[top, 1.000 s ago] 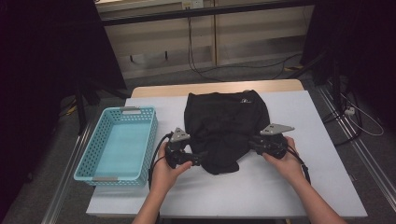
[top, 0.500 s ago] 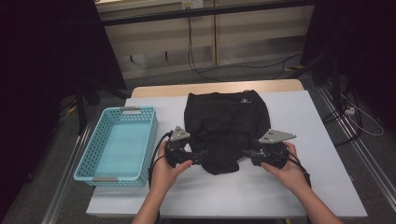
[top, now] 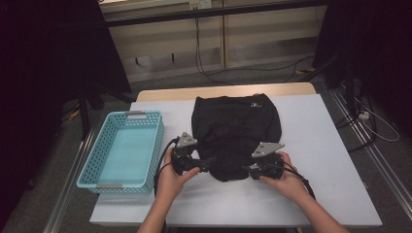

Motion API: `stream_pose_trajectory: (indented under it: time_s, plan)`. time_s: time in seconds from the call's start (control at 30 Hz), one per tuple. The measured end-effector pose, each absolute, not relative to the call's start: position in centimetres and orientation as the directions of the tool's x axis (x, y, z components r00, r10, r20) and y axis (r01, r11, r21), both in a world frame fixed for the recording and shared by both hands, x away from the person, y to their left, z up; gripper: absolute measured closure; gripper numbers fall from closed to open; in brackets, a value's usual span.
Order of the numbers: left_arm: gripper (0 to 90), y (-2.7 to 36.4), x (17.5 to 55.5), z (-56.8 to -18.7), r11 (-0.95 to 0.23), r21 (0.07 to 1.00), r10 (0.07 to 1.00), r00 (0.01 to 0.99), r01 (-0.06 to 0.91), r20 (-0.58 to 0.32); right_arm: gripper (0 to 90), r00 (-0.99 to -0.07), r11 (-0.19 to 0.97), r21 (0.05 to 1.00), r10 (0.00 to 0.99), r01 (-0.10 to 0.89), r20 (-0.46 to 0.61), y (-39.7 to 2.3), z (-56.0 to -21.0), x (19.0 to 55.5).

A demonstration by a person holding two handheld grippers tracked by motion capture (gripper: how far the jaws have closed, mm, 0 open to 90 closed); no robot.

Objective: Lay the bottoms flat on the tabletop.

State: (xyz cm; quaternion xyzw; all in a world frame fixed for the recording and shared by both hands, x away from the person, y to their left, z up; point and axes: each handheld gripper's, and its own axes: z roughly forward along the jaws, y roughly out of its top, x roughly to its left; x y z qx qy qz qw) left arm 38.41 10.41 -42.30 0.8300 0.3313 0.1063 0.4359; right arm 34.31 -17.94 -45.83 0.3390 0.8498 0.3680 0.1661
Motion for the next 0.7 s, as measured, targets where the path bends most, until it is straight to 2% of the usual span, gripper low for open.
stream_pose_trajectory:
  time_s: [0.1, 0.17, 0.3, 0.43, 0.57, 0.67, 0.7]
  plan:
    - [12.1, 10.4, 38.4, -42.3, -0.399, 0.796, 0.641, 0.759, 0.455, -0.113, 79.2, -0.698, 0.492, 0.742, 0.714, 0.455, -0.046, -18.4, -45.8, 34.6]
    - [12.2, 10.3, 38.3, -42.3, -0.397, 0.796, 0.64, 0.76, 0.457, -0.117, 88.4, -0.685, 0.441, 0.766, 0.728, 0.468, -0.001, -19.0, -45.5, 34.9]
    - [12.2, 10.1, 38.2, -42.3, -0.407, 0.795, 0.632, 0.767, 0.45, -0.111, 90.0, -0.661, 0.37, 0.813, 0.75, 0.45, 0.025, -20.2, -44.1, 34.7]
    - [12.1, 9.8, 38.2, -42.4, -0.409, 0.791, 0.628, 0.769, 0.456, -0.119, 90.0, -0.676, 0.368, 0.824, 0.737, 0.431, 0.025, -20.7, -43.2, 34.3]
    - [12.1, 9.8, 38.1, -42.4, -0.407, 0.792, 0.629, 0.768, 0.456, -0.118, 72.6, -0.707, 0.436, 0.787, 0.708, 0.436, -0.001, -19.8, -44.0, 33.9]
    - [12.1, 9.9, 38.1, -42.5, -0.41, 0.791, 0.631, 0.767, 0.455, -0.114, 53.7, -0.698, 0.473, 0.759, 0.715, 0.448, -0.033, -18.9, -45.0, 34.2]
    - [12.1, 9.9, 38.1, -42.5, -0.408, 0.792, 0.632, 0.767, 0.455, -0.115, 52.3, -0.693, 0.485, 0.75, 0.719, 0.45, -0.048, -18.6, -45.4, 34.5]
